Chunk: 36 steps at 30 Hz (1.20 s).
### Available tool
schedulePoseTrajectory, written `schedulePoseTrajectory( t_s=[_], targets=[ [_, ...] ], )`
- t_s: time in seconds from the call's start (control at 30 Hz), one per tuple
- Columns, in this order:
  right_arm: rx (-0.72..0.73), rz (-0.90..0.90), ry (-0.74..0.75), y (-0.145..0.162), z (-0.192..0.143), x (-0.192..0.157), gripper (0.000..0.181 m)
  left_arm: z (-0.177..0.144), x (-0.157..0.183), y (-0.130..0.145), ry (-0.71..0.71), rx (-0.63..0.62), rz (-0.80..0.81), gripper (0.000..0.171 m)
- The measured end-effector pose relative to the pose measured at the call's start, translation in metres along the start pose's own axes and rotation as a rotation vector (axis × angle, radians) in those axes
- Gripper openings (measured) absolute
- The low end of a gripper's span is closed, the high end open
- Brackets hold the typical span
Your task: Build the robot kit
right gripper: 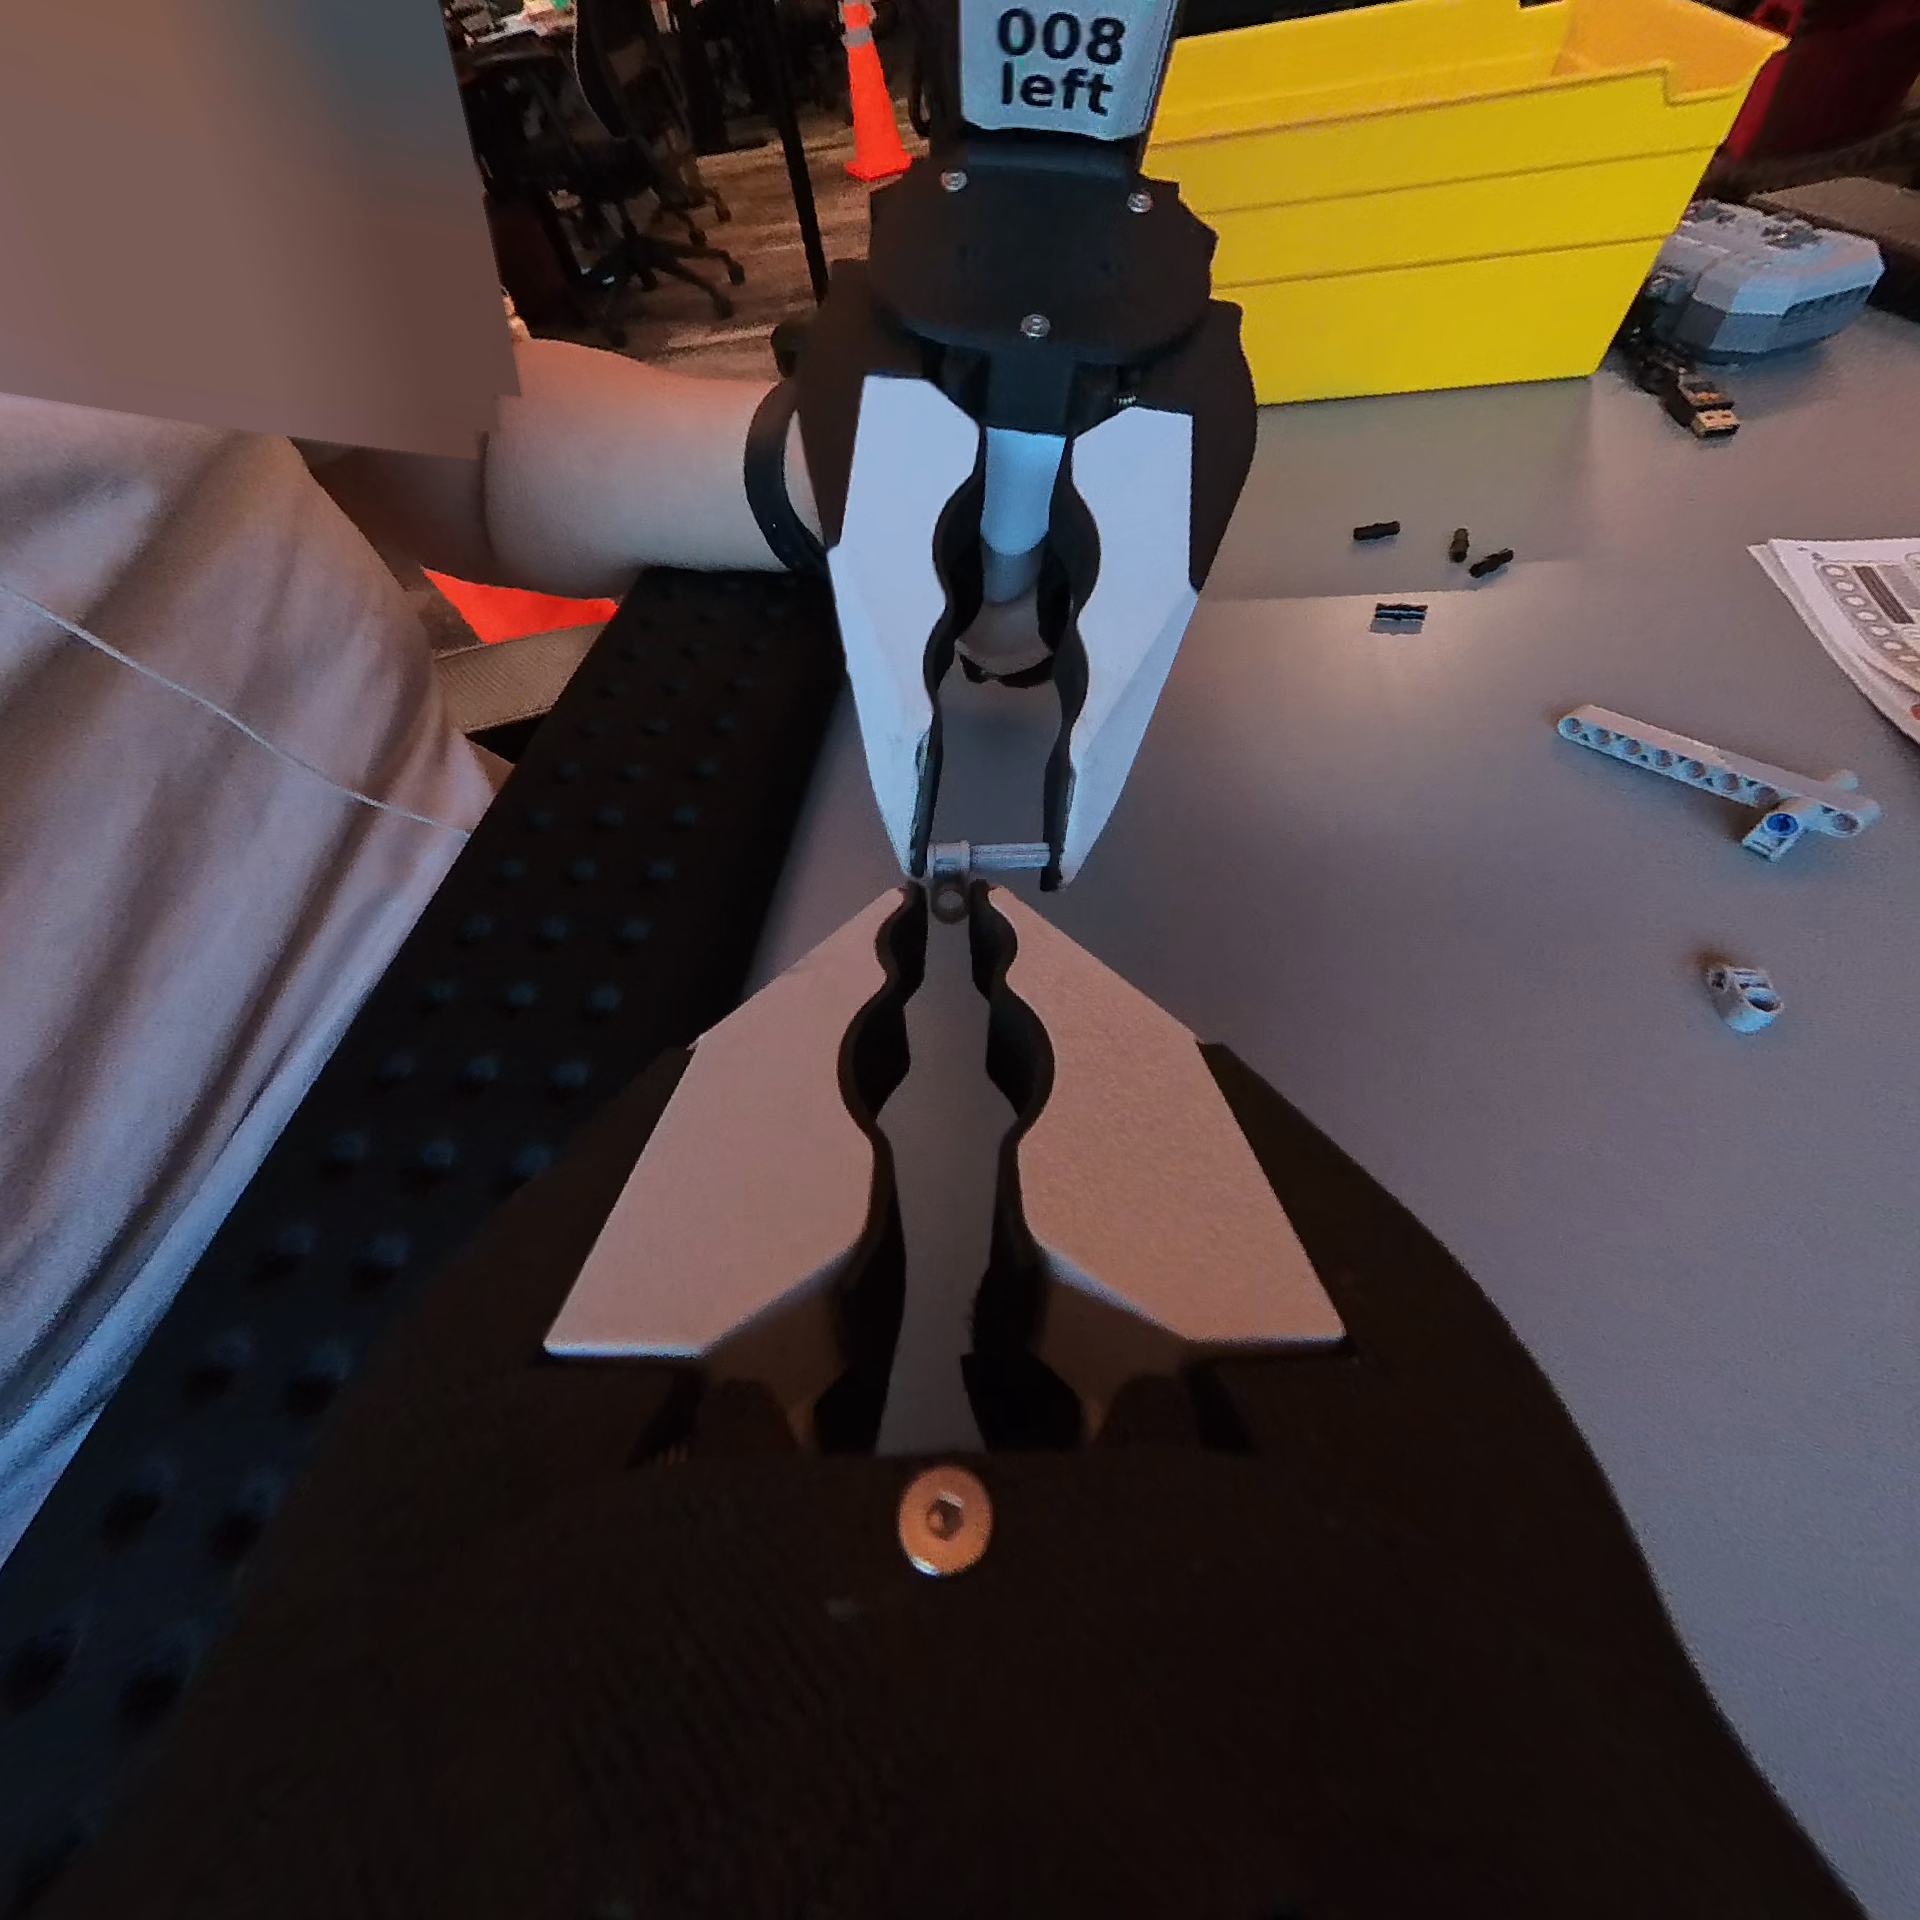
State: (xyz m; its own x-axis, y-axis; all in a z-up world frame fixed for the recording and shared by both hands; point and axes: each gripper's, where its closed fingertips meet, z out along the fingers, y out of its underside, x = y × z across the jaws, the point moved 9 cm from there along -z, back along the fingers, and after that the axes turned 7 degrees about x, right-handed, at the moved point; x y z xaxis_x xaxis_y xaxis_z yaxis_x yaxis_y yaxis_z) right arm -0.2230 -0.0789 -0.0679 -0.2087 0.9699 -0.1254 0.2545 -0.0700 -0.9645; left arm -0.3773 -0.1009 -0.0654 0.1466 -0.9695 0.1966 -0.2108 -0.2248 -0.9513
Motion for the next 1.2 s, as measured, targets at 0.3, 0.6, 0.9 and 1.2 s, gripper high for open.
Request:
schedulePoseTrajectory(
  t_s=[0.3, 0.6, 0.9, 1.2],
  targets=[
    [-0.032, -0.049, -0.008, 0.004, 0.002, -0.002, 0.006, 0.001, 0.002, 0.0, 0.014, 0.012, 0.006, 0.022],
    [-0.026, 0.012, 0.035, 0.007, 0.0, 0.008, 0.005, 0.001, -0.008, 0.002, -0.009, 0.013, 0.016, 0.022],
    [-0.003, 0.06, 0.073, 0.011, -0.003, 0.021, 0.003, -0.002, -0.02, 0.01, -0.049, -0.033, -0.041, 0.022],
    [0.05, 0.132, 0.072, 0.01, -0.008, 0.028, 0.0, -0.004, -0.026, 0.009, -0.083, -0.015, -0.07, 0.022]
  ],
)
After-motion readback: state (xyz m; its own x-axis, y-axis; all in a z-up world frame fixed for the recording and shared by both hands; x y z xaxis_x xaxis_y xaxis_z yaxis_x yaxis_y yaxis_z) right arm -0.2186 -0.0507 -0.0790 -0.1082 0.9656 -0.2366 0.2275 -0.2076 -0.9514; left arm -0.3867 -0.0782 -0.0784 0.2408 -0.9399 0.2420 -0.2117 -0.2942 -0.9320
